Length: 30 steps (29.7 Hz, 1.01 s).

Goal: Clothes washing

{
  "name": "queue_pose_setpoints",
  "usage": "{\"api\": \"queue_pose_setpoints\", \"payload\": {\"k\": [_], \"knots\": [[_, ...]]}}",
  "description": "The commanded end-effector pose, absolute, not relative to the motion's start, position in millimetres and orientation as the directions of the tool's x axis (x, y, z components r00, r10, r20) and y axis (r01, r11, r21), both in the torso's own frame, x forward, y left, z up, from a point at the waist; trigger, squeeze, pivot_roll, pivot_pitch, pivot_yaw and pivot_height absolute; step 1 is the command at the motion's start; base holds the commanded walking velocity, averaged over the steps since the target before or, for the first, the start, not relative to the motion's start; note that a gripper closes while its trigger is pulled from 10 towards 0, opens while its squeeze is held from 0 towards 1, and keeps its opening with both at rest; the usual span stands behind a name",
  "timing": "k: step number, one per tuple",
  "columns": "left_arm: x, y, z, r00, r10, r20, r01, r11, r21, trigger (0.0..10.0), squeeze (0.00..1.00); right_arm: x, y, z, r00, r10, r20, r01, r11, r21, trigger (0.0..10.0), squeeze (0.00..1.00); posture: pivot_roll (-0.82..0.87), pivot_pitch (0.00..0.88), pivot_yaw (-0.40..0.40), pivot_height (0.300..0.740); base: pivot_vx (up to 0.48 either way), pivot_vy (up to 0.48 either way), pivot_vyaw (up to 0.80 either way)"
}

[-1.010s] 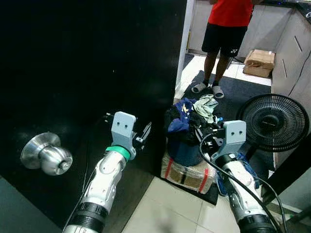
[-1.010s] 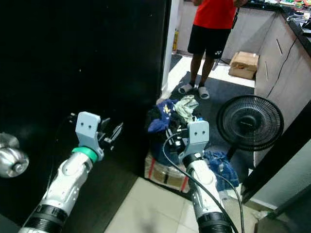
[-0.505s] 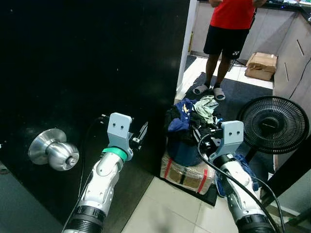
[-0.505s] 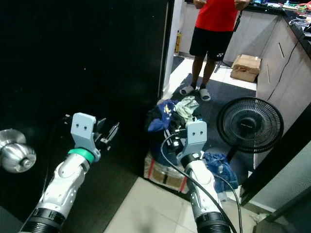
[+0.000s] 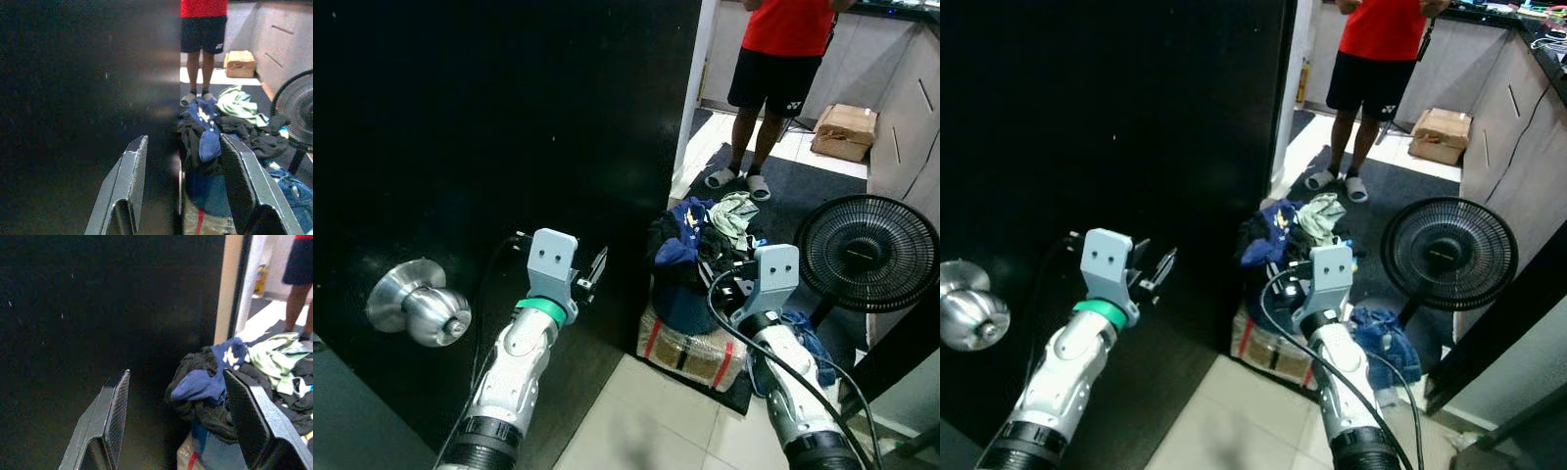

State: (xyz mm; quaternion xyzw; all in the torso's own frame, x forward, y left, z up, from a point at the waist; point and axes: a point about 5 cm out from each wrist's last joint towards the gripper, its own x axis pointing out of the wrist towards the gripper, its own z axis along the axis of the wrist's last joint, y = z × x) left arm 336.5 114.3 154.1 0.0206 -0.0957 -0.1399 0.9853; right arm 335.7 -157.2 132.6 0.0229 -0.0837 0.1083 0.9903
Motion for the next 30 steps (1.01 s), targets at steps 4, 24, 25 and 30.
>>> {"api": "queue_pose_setpoints", "payload": {"k": [4, 24, 25, 30], "knots": [[333.8, 114.2, 151.7, 0.944, -0.277, 0.179, 0.271, 0.961, 0.060, 10.0, 0.00, 335.4, -159.6, 130.2, 0.965, 0.207, 0.163, -0.213, 0.977, 0.019, 10.0, 0.00, -0.01, 0.020, 0.026, 0.740, 0.000, -0.231, 0.00], [334.3, 112.0, 150.6, 0.944, -0.286, 0.166, 0.277, 0.958, 0.077, 10.0, 0.00, 336.2, -160.4, 130.0, 0.966, 0.204, 0.161, -0.210, 0.978, 0.019, 10.0, 0.00, -0.02, 0.020, 0.026, 0.740, 0.000, -0.199, 0.00], [334.3, 112.0, 150.6, 0.944, -0.286, 0.166, 0.277, 0.958, 0.077, 10.0, 0.00, 336.2, -160.4, 130.0, 0.966, 0.204, 0.161, -0.210, 0.978, 0.019, 10.0, 0.00, -0.02, 0.020, 0.026, 0.740, 0.000, -0.274, 0.00], [334.7, 110.8, 150.9, 0.944, -0.287, 0.163, 0.277, 0.957, 0.079, 10.0, 0.00, 336.0, -160.9, 130.1, 0.966, 0.203, 0.162, -0.209, 0.978, 0.019, 10.0, 0.00, -0.02, 0.018, 0.026, 0.740, 0.000, -0.055, 0.00]]}}
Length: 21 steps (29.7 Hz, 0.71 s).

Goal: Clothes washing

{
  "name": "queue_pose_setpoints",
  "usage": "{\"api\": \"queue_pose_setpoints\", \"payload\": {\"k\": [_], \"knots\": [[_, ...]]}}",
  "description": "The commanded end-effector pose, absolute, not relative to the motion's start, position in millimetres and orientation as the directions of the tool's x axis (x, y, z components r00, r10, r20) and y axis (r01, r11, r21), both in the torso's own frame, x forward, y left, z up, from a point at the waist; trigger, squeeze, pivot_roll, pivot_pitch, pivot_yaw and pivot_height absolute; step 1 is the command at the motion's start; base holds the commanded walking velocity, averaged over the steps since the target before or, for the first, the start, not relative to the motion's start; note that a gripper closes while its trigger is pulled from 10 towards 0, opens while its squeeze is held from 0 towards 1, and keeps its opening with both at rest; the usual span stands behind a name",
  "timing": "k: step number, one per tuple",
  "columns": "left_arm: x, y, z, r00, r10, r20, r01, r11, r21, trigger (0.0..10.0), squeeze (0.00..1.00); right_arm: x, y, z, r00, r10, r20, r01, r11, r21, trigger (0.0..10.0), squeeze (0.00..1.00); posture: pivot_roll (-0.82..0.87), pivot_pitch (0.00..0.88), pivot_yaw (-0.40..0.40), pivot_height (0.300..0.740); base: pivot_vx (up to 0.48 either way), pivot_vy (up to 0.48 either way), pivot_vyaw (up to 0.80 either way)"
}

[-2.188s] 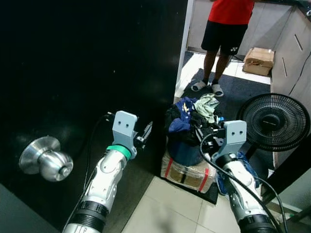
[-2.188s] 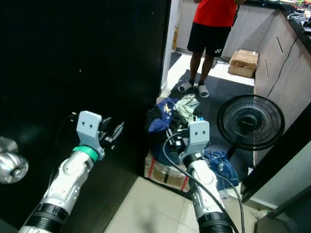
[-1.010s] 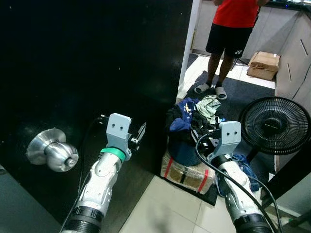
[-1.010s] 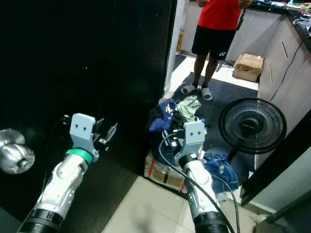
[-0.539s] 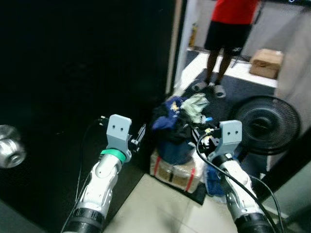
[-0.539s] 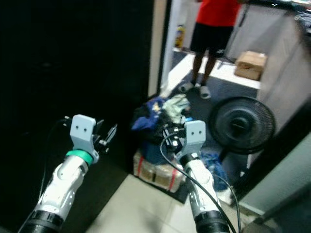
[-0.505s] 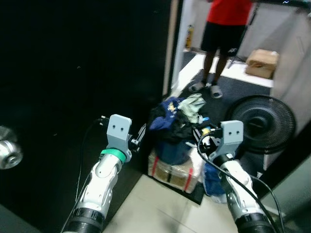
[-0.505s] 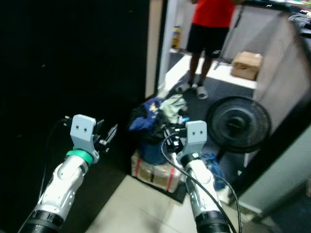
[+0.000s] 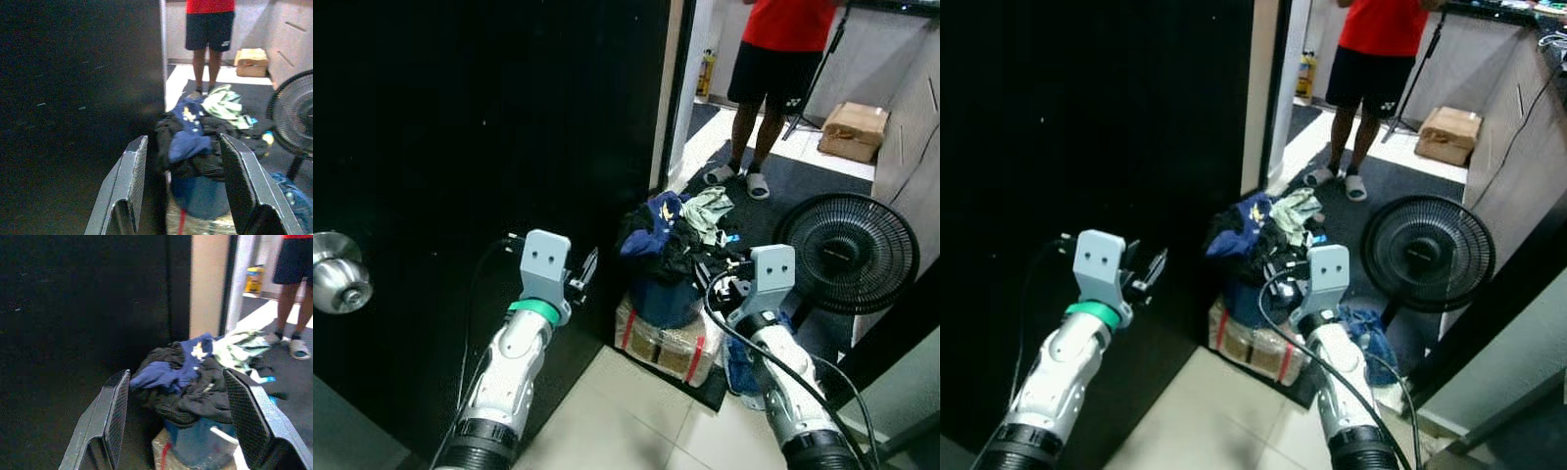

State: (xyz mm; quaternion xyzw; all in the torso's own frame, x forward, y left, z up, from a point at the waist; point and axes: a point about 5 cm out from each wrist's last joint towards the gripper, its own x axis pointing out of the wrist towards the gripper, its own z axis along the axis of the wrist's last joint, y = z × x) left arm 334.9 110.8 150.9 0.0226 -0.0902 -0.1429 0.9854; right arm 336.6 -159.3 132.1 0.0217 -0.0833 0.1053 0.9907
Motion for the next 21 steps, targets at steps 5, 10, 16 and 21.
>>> {"api": "queue_pose_setpoints", "payload": {"k": [5, 10, 16, 21], "knots": [[334.8, 110.5, 151.4, 0.943, -0.288, 0.165, 0.279, 0.957, 0.079, 10.0, 0.00, 336.4, -160.6, 130.3, 0.965, 0.204, 0.163, -0.210, 0.978, 0.019, 10.0, 0.00, -0.01, 0.018, 0.026, 0.740, 0.000, 0.000, 0.00], [334.9, 110.4, 152.2, 0.943, -0.288, 0.168, 0.278, 0.957, 0.079, 10.0, 0.00, 336.9, -160.2, 130.5, 0.965, 0.206, 0.163, -0.212, 0.977, 0.018, 10.0, 0.00, -0.01, 0.018, 0.024, 0.740, 0.000, 0.000, 0.00], [334.5, 110.2, 152.8, 0.940, -0.292, 0.178, 0.281, 0.956, 0.083, 10.0, 0.00, 337.1, -160.7, 130.5, 0.964, 0.209, 0.162, -0.214, 0.977, 0.015, 10.0, 0.00, -0.02, 0.015, 0.021, 0.740, 0.000, -0.219, 0.00], [334.8, 109.8, 153.0, 0.939, -0.292, 0.181, 0.281, 0.956, 0.080, 10.0, 0.00, 337.5, -160.9, 131.5, 0.964, 0.210, 0.164, -0.215, 0.977, 0.013, 10.0, 0.00, -0.02, 0.013, 0.022, 0.740, 0.000, -0.439, 0.00]]}}
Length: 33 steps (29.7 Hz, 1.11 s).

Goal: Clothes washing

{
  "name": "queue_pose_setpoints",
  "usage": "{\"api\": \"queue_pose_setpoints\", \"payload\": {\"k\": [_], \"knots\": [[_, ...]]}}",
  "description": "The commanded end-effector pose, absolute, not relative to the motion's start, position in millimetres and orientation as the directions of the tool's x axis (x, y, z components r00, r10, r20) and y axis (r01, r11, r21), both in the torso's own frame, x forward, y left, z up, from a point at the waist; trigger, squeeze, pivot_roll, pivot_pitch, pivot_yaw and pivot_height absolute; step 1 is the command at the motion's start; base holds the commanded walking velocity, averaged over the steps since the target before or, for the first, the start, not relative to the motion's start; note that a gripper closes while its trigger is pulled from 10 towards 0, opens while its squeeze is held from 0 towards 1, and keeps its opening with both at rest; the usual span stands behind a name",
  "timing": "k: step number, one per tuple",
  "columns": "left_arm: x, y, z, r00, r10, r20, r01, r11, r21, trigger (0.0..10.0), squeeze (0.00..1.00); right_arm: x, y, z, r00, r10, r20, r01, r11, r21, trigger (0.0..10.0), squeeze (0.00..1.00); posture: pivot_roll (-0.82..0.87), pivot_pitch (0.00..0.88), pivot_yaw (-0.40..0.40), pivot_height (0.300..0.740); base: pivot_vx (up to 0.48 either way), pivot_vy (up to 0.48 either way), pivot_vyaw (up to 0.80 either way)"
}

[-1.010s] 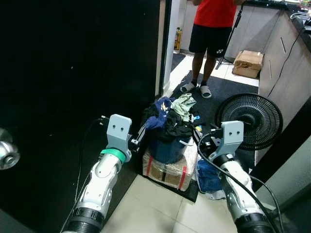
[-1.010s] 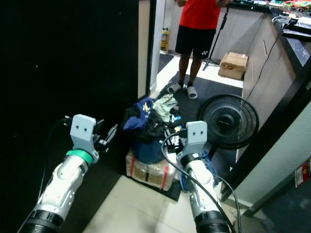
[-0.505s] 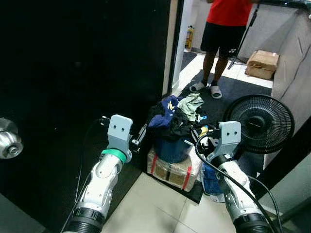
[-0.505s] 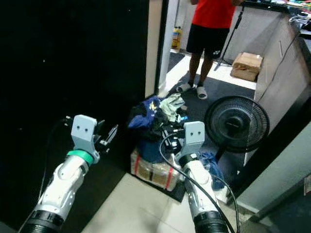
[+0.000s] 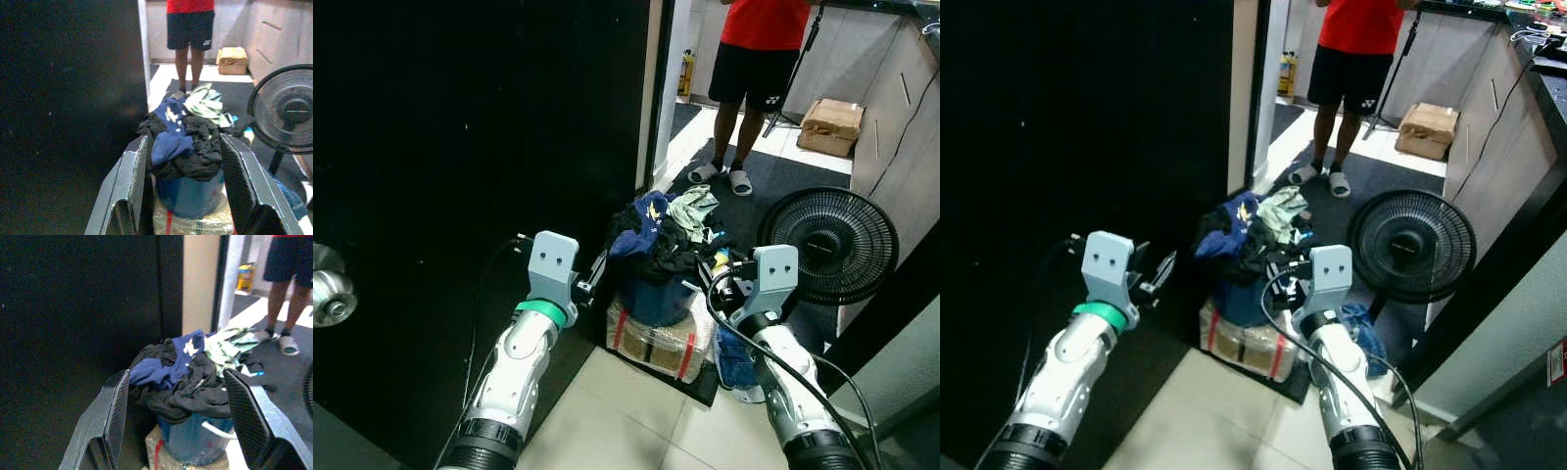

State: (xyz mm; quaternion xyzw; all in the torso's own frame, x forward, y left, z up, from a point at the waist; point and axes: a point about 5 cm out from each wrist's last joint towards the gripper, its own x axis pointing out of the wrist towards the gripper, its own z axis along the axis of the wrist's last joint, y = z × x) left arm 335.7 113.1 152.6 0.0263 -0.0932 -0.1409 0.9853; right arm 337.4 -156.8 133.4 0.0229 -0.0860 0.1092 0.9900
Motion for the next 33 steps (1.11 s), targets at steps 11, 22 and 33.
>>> {"api": "queue_pose_setpoints", "payload": {"k": [11, 22, 33], "knots": [[335.4, 108.9, 152.6, 0.940, -0.293, 0.173, 0.287, 0.956, 0.055, 10.0, 0.00, 338.1, -161.5, 131.8, 0.964, 0.208, 0.165, -0.213, 0.977, 0.012, 10.0, 0.00, -0.02, 0.011, 0.023, 0.740, 0.000, -0.318, 0.00], [334.4, 107.1, 151.8, 0.936, -0.306, 0.171, 0.299, 0.952, 0.065, 10.0, 0.00, 337.4, -162.8, 131.4, 0.965, 0.204, 0.166, -0.209, 0.978, 0.012, 10.0, 0.00, -0.02, 0.016, 0.025, 0.740, 0.000, 0.000, 0.00], [334.6, 110.3, 147.2, 0.945, -0.289, 0.152, 0.284, 0.957, 0.057, 10.0, 0.00, 337.0, -159.3, 134.8, 0.961, 0.209, 0.179, -0.215, 0.977, 0.012, 10.0, 0.00, -0.02, 0.018, 0.024, 0.740, 0.000, 0.000, 0.00]]}}
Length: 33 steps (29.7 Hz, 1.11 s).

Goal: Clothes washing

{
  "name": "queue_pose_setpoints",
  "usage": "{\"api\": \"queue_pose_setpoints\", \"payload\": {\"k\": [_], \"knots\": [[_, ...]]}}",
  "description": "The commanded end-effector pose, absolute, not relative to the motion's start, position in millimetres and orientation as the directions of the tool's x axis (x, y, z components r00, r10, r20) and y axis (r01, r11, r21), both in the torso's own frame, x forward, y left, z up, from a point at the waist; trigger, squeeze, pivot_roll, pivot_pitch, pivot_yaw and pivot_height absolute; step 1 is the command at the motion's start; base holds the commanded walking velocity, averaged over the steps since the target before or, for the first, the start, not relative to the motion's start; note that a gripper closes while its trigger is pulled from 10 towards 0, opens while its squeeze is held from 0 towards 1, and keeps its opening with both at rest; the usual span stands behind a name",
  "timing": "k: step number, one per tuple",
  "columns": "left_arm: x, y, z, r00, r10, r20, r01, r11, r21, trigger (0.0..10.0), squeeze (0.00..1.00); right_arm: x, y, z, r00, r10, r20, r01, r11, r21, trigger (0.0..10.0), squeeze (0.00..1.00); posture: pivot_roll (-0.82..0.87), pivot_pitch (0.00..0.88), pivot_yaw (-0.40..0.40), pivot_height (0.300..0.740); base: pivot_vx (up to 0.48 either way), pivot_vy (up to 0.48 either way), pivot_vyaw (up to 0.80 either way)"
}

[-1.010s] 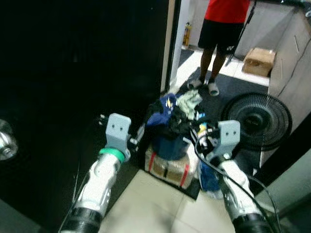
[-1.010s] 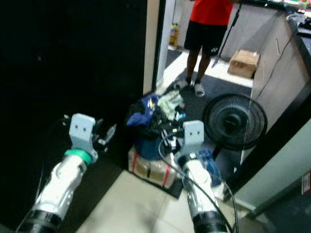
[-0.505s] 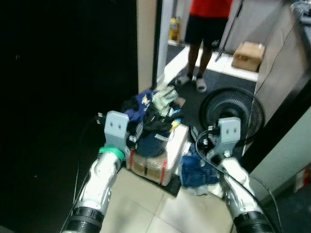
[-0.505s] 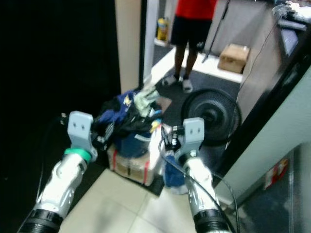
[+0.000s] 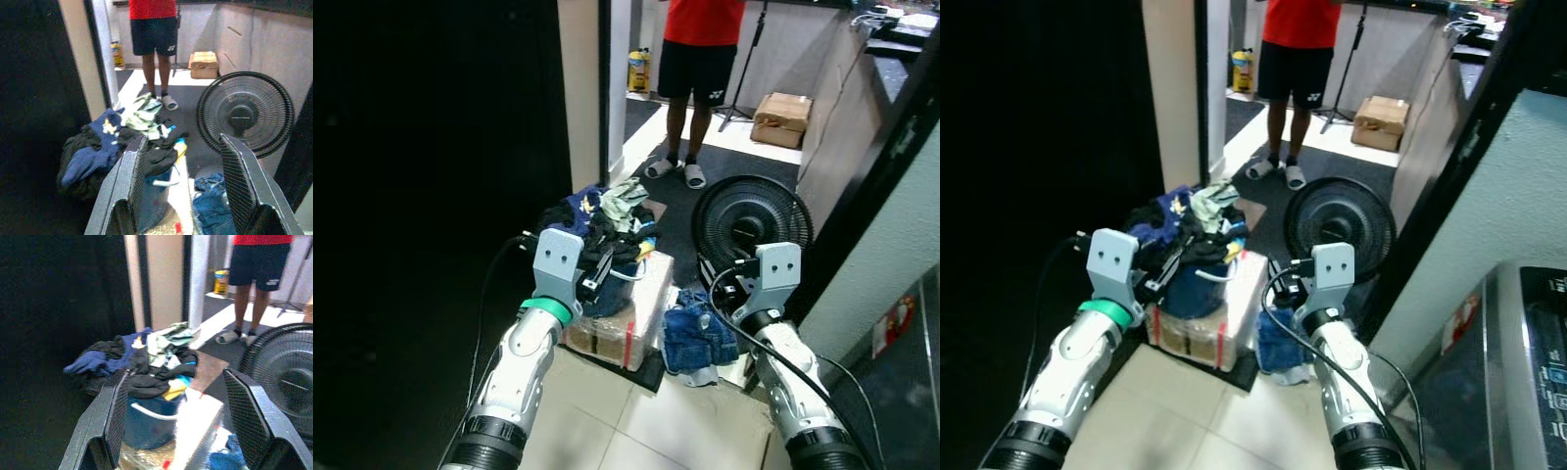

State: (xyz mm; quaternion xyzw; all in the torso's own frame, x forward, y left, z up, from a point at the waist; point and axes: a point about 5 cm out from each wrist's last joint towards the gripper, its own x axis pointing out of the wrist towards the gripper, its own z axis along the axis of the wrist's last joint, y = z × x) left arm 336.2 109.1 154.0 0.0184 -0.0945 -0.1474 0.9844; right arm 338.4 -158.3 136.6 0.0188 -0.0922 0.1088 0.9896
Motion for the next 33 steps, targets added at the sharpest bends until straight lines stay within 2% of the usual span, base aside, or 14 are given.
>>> {"api": "queue_pose_setpoints", "payload": {"k": [1, 4, 6, 7, 9, 10, 12, 13, 15, 17, 24, 33], "knots": [[334.6, 112.4, 143.2, 0.951, -0.279, 0.135, 0.274, 0.960, 0.054, 10.0, 0.00, 337.0, -159.2, 131.0, 0.965, 0.204, 0.166, -0.209, 0.978, 0.013, 10.0, 0.00, -0.02, 0.019, 0.022, 0.740, 0.000, 0.000, 0.00], [333.5, 116.4, 132.4, 0.960, -0.267, 0.088, 0.264, 0.964, 0.042, 10.0, 0.00, 336.2, -161.0, 120.2, 0.975, 0.182, 0.128, -0.185, 0.983, 0.010, 10.0, 0.00, -0.02, 0.019, 0.026, 0.740, 0.000, 0.000, 0.00], [328.6, 124.0, 105.0, 0.970, -0.242, -0.021, 0.243, 0.969, 0.050, 10.0, 0.00, 331.7, -168.1, 96.6, 0.990, 0.138, 0.036, -0.138, 0.990, 0.009, 10.0, 0.00, -0.02, 0.022, 0.025, 0.740, 0.000, 0.000, 0.00], [328.6, 124.0, 105.0, 0.970, -0.242, -0.021, 0.243, 0.969, 0.050, 10.0, 0.00, 331.7, -168.1, 96.6, 0.990, 0.138, 0.036, -0.138, 0.990, 0.009, 10.0, 0.00, -0.02, 0.022, 0.025, 0.740, 0.000, 0.000, 0.00], [318.3, 137.9, 67.3, 0.966, -0.188, -0.175, 0.201, 0.978, 0.059, 10.0, 0.00, 321.0, -176.6, 66.8, 0.991, 0.102, -0.084, -0.103, 0.995, -0.010, 10.0, 0.00, -0.02, 0.022, 0.027, 0.740, 0.000, 0.000, 0.00], [318.3, 137.9, 67.3, 0.966, -0.188, -0.175, 0.201, 0.978, 0.059, 10.0, 0.00, 321.0, -176.6, 66.8, 0.991, 0.102, -0.084, -0.103, 0.995, -0.010, 10.0, 0.00, -0.02, 0.022, 0.027, 0.740, 0.000, 0.000, 0.00], [302.5, 155.4, 31.0, 0.940, -0.110, -0.323, 0.147, 0.985, 0.091, 10.0, 0.00, 305.4, -185.4, 37.6, 0.975, 0.075, -0.210, -0.085, 0.996, -0.036, 10.0, 0.00, -0.02, 0.017, 0.026, 0.740, 0.000, 0.000, 0.00], [302.5, 155.4, 31.0, 0.940, -0.110, -0.323, 0.147, 0.985, 0.091, 10.0, 0.00, 305.4, -185.4, 37.6, 0.975, 0.075, -0.210, -0.085, 0.996, -0.036, 10.0, 0.00, -0.02, 0.017, 0.026, 0.740, 0.000, 0.000, 0.00], [283.3, 170.7, 2.8, 0.894, -0.054, -0.444, 0.107, 0.990, 0.096, 10.0, 0.00, 289.2, -189.5, 15.8, 0.951, 0.068, -0.302, -0.082, 0.996, -0.034, 10.0, 0.00, -0.02, 0.016, 0.021, 0.740, 0.000, 0.000, 0.00], [268.9, 177.7, -12.8, 0.862, -0.040, -0.505, 0.111, 0.988, 0.111, 10.0, 0.00, 276.4, -188.9, 1.1, 0.929, 0.078, -0.363, -0.096, 0.995, -0.032, 10.0, 0.00, -0.02, 0.016, 0.016, 0.740, 0.000, 0.000, 0.00], [247.6, 173.4, -33.9, 0.814, -0.063, -0.578, 0.169, 0.977, 0.132, 10.0, 0.00, 252.3, -177.4, -27.3, 0.868, 0.107, -0.485, -0.135, 0.991, -0.023, 10.0, 0.00, -0.02, 0.014, 0.012, 0.740, 0.000, 0.000, 0.00], [245.9, 174.0, -39.3, 0.811, -0.029, -0.585, 0.142, 0.979, 0.147, 10.0, 0.00, 253.8, -176.7, -30.4, 0.864, 0.072, -0.499, -0.061, 0.997, 0.039, 10.0, 0.00, -0.02, 0.012, 0.011, 0.740, 0.000, 0.000, 0.00]]}}
